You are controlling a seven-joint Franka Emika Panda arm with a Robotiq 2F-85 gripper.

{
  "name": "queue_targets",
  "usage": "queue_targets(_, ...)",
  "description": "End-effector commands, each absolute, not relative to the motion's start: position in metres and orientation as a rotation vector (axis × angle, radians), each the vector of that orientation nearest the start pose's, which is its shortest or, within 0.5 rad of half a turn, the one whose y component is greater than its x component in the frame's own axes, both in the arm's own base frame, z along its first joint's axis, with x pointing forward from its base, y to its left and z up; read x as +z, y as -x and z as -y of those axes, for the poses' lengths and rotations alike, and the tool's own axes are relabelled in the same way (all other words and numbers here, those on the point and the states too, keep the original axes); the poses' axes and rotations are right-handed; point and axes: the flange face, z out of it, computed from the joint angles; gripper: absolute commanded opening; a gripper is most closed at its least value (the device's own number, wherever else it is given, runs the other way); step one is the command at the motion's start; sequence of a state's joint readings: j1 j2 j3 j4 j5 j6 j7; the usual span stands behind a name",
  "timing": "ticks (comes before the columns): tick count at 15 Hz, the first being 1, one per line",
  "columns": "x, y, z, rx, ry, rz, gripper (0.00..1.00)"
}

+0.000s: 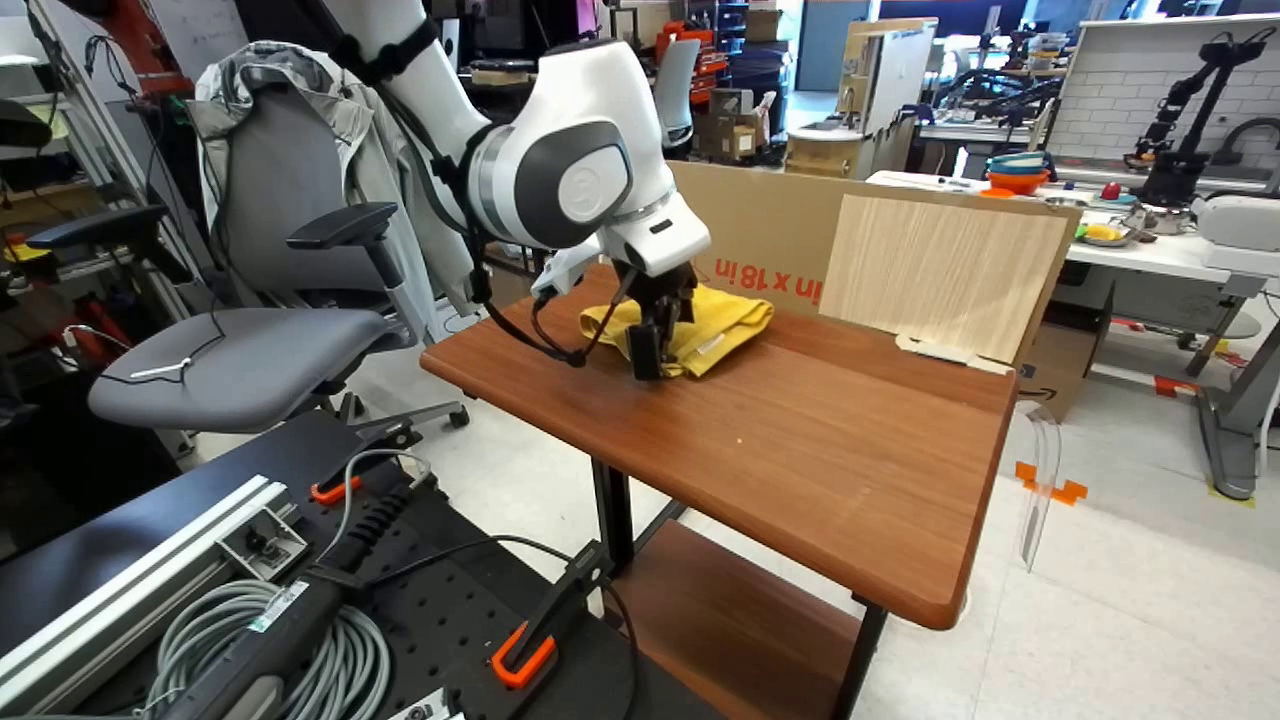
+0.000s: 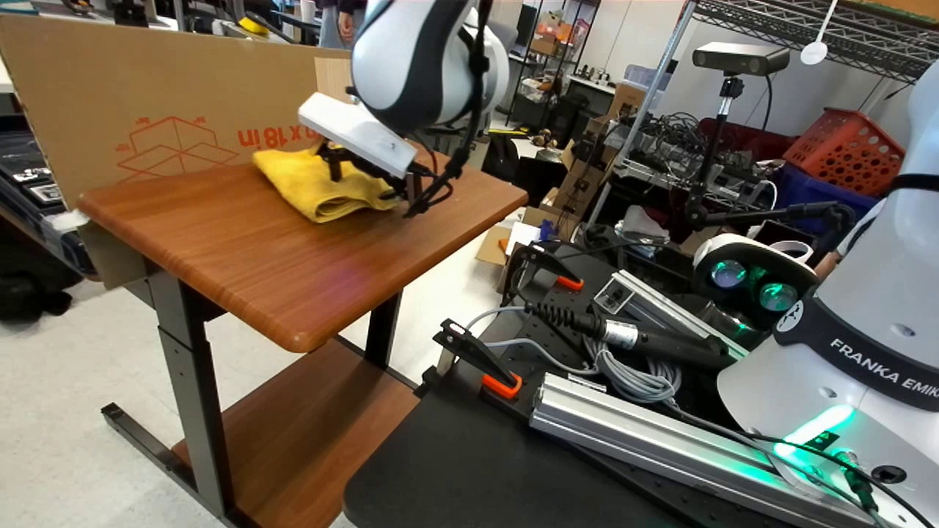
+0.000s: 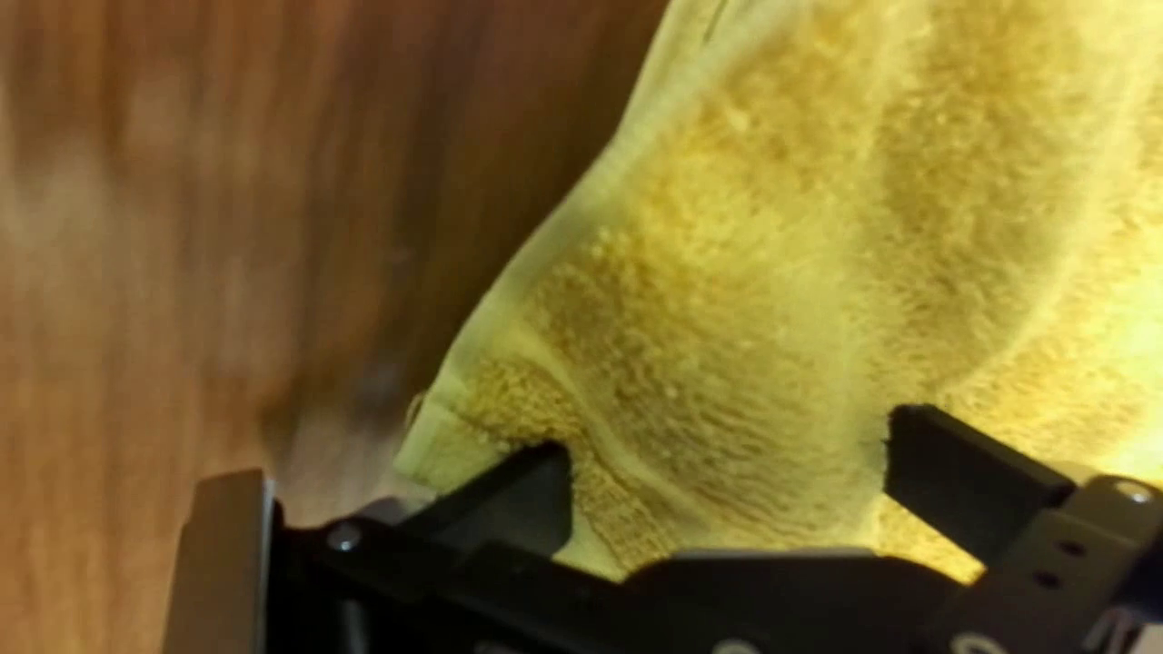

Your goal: Use the towel to wipe the desk

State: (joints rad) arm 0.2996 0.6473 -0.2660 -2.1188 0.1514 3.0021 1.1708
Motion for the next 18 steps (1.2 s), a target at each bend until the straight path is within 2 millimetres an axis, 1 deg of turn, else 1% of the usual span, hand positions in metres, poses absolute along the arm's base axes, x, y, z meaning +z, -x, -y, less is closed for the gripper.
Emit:
queue_targets(1,0.135,-0.540,0.044,-0.390,2.532,-1.822,1.00)
queue_targets(3,0.137,-0.528,0.064,-0.411,2.518,-1.855,1.00)
queue_targets(5,0.138,-0.522,0.076,-0.420,2.507,-1.878,1.00)
queue_targets(6,0.140,-0.521,0.079,-0.433,2.504,-1.878,1.00)
queue_targets(9,0.158,-0.521,0.078,-0.509,2.478,-1.835,1.00)
queue_targets(11,0.184,-0.522,0.075,-0.595,2.446,-1.779,1.00)
queue_targets(13,0.212,-0.518,0.071,-0.676,2.412,-1.716,1.00)
queue_targets(16,0.248,-0.501,0.069,-0.704,2.427,-1.643,1.00)
queue_targets(18,0.263,-0.489,0.077,-0.686,2.452,-1.641,1.00)
